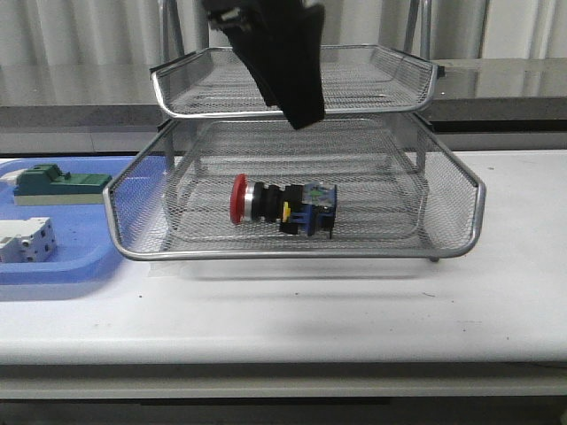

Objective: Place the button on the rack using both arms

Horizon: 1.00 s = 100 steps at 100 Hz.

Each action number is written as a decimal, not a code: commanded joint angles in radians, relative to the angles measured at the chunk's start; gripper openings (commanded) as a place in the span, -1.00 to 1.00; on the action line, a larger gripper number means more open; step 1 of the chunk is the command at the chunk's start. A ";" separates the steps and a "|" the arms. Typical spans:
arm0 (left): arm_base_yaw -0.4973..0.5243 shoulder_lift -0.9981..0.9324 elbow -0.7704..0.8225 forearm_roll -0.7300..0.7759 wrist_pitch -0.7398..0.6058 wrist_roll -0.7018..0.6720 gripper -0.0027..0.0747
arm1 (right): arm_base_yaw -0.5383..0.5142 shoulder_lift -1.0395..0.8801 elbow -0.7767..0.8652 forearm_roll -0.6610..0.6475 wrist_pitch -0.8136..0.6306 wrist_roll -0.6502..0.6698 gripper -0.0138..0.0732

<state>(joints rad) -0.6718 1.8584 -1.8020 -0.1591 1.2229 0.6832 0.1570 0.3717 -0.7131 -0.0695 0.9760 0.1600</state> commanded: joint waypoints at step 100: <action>0.470 -0.902 0.804 0.046 -0.418 -0.360 0.26 | -0.001 0.008 -0.033 -0.013 -0.058 -0.002 -0.84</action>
<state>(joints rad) -0.2171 1.0641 -1.0656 -0.0989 0.9628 0.3714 0.1570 0.3717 -0.7131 -0.0695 0.9760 0.1600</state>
